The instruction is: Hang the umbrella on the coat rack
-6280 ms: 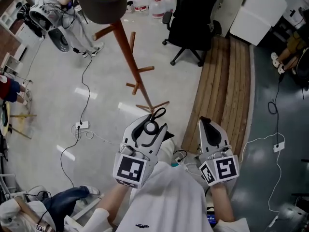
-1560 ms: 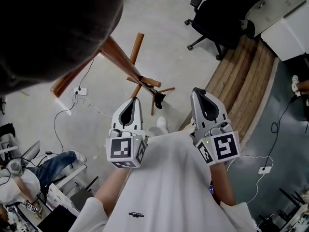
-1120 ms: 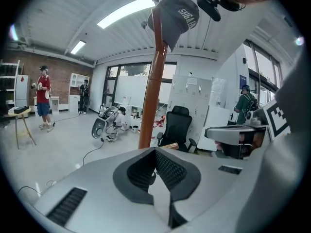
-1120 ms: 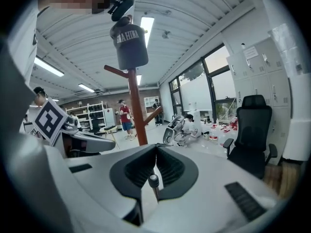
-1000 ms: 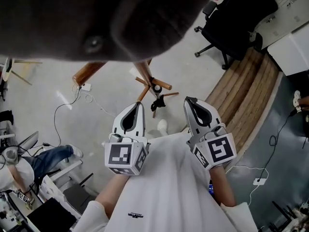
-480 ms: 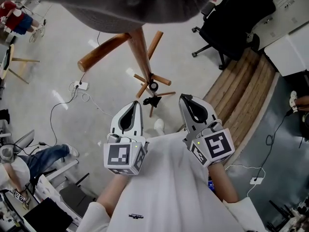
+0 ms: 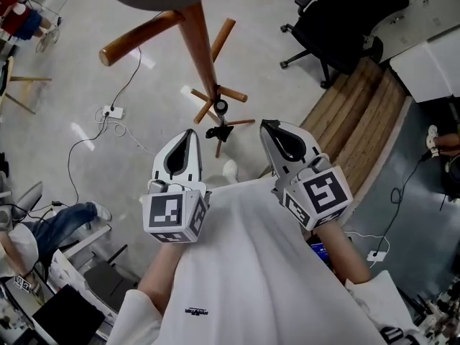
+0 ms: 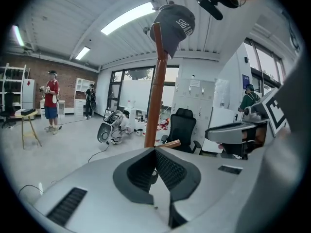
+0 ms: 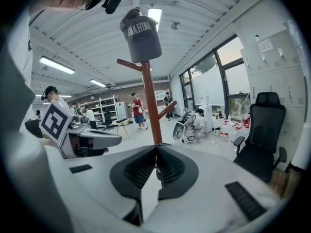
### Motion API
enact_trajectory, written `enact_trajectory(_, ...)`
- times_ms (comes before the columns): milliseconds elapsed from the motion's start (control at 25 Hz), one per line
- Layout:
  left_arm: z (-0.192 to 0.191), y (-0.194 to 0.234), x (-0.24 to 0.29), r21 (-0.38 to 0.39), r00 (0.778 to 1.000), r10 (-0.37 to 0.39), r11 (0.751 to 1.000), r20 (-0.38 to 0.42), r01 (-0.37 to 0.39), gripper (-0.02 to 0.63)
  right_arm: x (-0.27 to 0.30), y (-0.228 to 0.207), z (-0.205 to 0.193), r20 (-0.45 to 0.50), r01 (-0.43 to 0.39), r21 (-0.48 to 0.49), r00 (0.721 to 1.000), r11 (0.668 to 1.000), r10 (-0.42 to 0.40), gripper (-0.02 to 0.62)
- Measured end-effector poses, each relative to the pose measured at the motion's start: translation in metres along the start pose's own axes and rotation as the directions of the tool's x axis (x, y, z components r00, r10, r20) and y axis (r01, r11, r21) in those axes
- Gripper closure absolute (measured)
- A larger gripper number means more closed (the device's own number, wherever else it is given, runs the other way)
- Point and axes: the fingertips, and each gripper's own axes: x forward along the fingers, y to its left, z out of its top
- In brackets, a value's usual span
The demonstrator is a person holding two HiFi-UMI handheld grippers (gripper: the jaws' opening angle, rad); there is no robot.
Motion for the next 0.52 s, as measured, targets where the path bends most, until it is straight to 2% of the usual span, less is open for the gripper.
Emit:
enact_trajectory(120,0.003,0.002,-0.001,-0.005,1.000,0.012,1.000,0.014,-0.012,0.597,0.001,0.004,-0.004,-0.013,-0.019,-0.026,1.000,0.999,0.019,0.588)
enact_trajectory(240,0.002,0.001,-0.001,-0.020,1.000,0.006,1.000,0.014,-0.006,0.597,-0.002,0.004,-0.002,-0.001,-0.003,-0.017,1.000,1.000,0.003,0.588)
enact_trajectory(520,-0.014,-0.015,0.012,-0.027,0.998,-0.054,0.998,-0.038,0.053,0.597,0.005,0.001,-0.013,0.003,0.032,-0.027,0.999,0.999,-0.032,0.589)
